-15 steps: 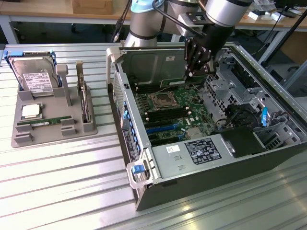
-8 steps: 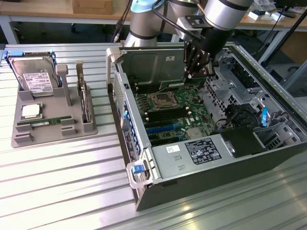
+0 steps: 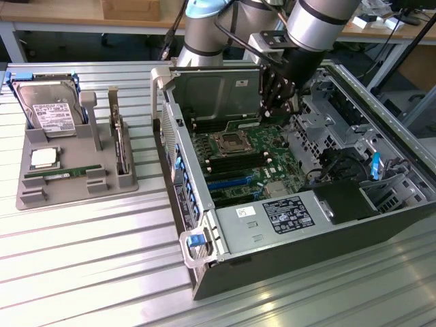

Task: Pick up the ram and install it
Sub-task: 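Insert the ram into the slot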

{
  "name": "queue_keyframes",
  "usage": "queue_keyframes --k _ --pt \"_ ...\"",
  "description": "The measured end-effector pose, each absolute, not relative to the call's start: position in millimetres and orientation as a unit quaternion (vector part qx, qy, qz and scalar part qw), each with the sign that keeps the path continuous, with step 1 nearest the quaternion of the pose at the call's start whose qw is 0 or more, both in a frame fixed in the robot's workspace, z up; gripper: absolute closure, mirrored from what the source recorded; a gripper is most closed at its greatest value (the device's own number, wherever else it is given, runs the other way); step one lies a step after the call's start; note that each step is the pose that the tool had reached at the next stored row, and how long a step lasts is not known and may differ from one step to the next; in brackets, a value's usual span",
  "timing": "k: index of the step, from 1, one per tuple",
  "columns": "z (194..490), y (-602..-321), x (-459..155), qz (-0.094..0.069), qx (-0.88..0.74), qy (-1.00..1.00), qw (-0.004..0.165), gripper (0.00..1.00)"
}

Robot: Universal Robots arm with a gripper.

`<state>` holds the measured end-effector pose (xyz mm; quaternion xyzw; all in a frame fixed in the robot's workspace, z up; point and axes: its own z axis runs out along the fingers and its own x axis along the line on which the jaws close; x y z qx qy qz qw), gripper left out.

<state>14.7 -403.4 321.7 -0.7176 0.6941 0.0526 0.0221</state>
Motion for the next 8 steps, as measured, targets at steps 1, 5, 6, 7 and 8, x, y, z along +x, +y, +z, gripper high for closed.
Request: queue_keyframes --k 1,5,6,7,8 --pt "320.6 -403.4 14.7 0.053 -0.718 0.694 0.022 0.88" --pt "314.9 -403.4 14.7 0.053 -0.718 0.694 0.022 0.88" --pt "313.6 -403.4 14.7 0.053 -0.718 0.694 0.022 0.88" --pt "312.4 -403.4 14.7 0.053 -0.718 0.694 0.022 0.88" --pt "311.6 -403.4 14.7 0.053 -0.718 0.694 0.022 0.88"
